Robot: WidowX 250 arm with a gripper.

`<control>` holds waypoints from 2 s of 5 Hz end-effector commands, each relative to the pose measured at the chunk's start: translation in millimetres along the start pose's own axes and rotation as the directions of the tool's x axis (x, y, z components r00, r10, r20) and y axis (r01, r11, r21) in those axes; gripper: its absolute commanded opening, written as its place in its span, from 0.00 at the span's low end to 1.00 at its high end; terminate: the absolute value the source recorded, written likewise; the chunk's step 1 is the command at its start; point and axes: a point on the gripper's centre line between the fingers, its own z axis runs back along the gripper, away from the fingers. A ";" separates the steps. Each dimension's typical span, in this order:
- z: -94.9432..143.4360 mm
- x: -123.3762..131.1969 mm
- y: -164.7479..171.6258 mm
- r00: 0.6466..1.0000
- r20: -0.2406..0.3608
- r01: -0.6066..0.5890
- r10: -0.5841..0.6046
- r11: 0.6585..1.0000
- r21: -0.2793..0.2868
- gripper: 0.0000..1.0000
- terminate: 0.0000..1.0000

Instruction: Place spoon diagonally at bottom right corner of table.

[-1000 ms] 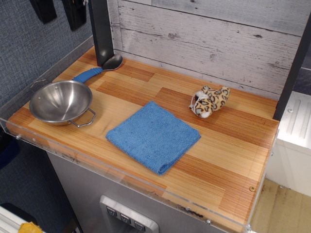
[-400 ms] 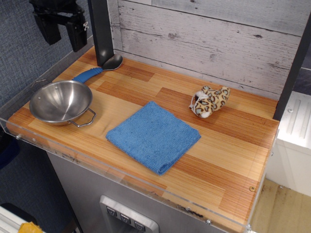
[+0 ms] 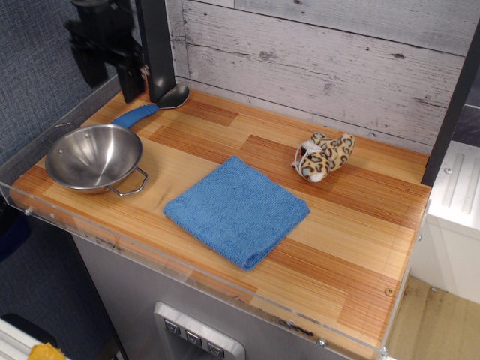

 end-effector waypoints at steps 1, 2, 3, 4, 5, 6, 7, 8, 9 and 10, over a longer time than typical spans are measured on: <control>-9.4 15.9 -1.8 1.000 0.022 -0.010 0.010 1.000 0.000 1.00 0.00; -18.2 16.4 0.9 1.000 -0.017 -0.005 0.006 1.000 0.015 1.00 0.00; -25.5 12.9 8.0 0.999 -0.033 -0.007 0.008 1.000 0.019 1.00 0.00; -28.6 9.9 7.3 0.999 -0.048 -0.002 0.003 1.000 0.020 0.00 0.00; -28.8 6.9 5.8 0.999 -0.045 -0.001 0.002 1.000 0.023 0.00 0.00; -26.4 4.7 7.7 0.999 -0.044 -0.008 0.009 1.000 0.024 0.00 0.00; -25.0 5.4 5.7 0.999 -0.037 -0.007 0.007 1.000 0.005 0.00 0.00; -11.9 11.5 3.0 1.000 -0.013 -0.003 0.003 1.000 -0.007 0.00 0.00; 4.3 16.9 1.5 1.000 0.016 0.013 -0.013 1.000 -0.005 0.00 0.00; 27.0 25.0 1.4 0.998 0.059 0.015 -0.015 1.000 -0.011 0.00 0.00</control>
